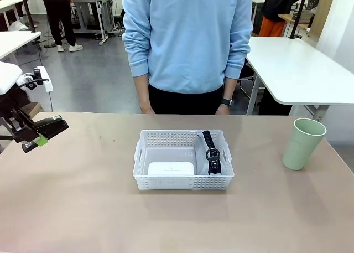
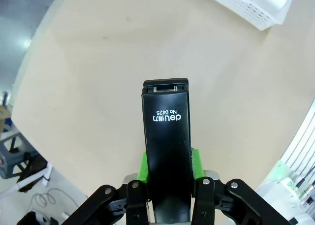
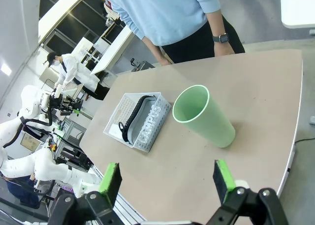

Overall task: Efficiently arrange items inside the basket to fit them all.
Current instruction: Pick up the Stapler and place it inside the Organizing basket.

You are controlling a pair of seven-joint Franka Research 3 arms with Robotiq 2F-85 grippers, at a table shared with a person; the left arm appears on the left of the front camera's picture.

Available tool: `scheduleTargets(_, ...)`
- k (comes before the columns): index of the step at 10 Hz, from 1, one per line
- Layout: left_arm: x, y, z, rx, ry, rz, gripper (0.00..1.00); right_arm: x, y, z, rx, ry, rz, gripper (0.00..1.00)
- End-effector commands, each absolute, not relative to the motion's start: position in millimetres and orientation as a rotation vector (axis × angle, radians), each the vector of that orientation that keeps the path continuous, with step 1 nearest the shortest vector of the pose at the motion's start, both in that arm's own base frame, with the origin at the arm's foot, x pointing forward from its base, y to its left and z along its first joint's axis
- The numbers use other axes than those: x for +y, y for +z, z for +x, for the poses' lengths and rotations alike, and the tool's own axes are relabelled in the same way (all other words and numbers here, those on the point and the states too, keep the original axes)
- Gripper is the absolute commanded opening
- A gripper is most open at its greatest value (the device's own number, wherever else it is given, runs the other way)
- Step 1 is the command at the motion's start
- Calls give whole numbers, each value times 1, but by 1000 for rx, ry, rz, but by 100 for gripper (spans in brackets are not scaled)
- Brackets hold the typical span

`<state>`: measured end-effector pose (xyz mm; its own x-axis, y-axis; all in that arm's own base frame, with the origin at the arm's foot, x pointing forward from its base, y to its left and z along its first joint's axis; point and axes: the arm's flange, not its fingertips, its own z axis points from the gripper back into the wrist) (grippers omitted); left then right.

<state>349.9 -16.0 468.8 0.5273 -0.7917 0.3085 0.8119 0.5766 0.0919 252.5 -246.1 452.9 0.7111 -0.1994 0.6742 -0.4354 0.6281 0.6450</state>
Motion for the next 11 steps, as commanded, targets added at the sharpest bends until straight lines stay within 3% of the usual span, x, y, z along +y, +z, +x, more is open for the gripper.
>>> scheduleTargets(1,-15,468,350,-332,-962,-69,37,-247,454,253,-826,169,912,100)
scheduleTargets(3,-73,479,345,-292,-903,33,37,-247,454,253,-826,169,912,100)
scheduleTargets(6,-210,512,375,-234,-1107,120,37,-247,454,253,-826,169,912,100)
scheduleTargets(9,-348,505,407,-179,-1155,140,37,-247,454,253,-826,169,912,100)
scheduleTargets(11,-391,486,423,-188,-1078,145,37,-247,454,253,-826,169,912,100)
